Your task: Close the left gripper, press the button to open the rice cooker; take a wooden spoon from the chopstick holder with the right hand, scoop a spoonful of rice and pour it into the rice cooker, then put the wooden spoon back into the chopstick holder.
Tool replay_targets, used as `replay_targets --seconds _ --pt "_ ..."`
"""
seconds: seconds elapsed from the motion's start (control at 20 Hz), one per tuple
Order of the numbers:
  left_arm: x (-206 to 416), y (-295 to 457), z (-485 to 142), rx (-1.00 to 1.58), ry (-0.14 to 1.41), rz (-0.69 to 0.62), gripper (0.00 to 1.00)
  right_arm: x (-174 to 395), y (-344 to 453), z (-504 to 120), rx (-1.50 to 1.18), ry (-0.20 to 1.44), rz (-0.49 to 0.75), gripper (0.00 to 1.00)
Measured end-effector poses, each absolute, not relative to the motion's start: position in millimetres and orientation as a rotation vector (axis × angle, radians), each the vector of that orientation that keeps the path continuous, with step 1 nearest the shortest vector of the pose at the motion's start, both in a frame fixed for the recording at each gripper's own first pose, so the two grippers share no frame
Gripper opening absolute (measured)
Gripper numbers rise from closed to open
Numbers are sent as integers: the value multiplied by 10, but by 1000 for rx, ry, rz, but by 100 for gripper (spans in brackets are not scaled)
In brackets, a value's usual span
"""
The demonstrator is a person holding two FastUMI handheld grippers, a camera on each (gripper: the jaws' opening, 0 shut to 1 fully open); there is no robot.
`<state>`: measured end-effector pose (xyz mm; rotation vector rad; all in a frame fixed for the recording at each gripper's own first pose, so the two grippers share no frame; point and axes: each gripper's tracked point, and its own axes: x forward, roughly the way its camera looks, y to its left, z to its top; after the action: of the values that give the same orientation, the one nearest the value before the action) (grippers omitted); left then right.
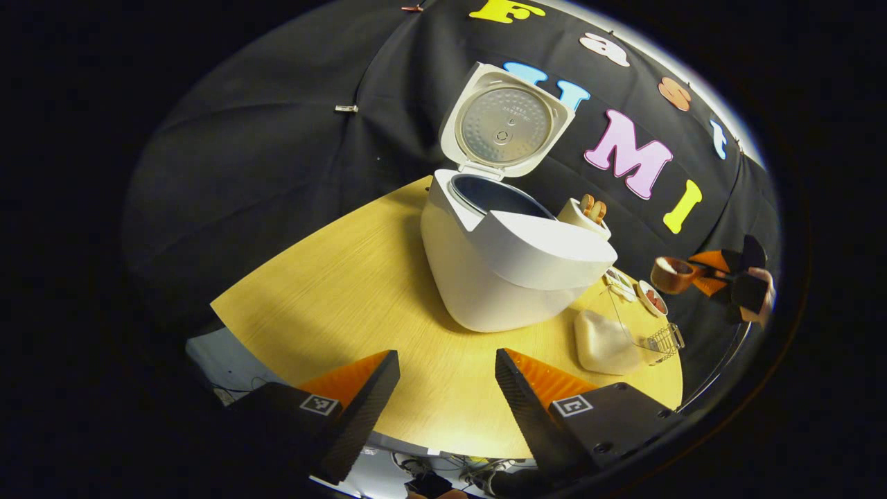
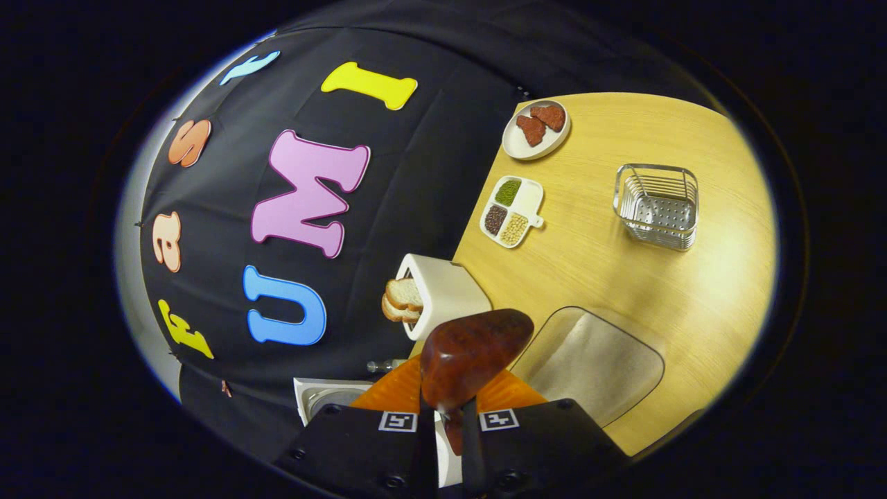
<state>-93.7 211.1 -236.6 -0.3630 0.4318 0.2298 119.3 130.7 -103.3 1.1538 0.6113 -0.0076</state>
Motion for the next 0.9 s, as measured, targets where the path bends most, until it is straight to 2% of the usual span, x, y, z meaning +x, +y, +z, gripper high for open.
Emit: replay_targets --seconds 0.35,0.75,0.9 --pt "-1088 2113 -2277 -312 409 222 96 1388 2233 -583 1234 622 179 18" --pt "-1133 2296 -2218 -285 394 225 98 1526 3403 -592 1202 690 311 18" --pt "-1099 2367 -2214 -276 390 223 96 1582 3788 -651 1130 702 352 18"
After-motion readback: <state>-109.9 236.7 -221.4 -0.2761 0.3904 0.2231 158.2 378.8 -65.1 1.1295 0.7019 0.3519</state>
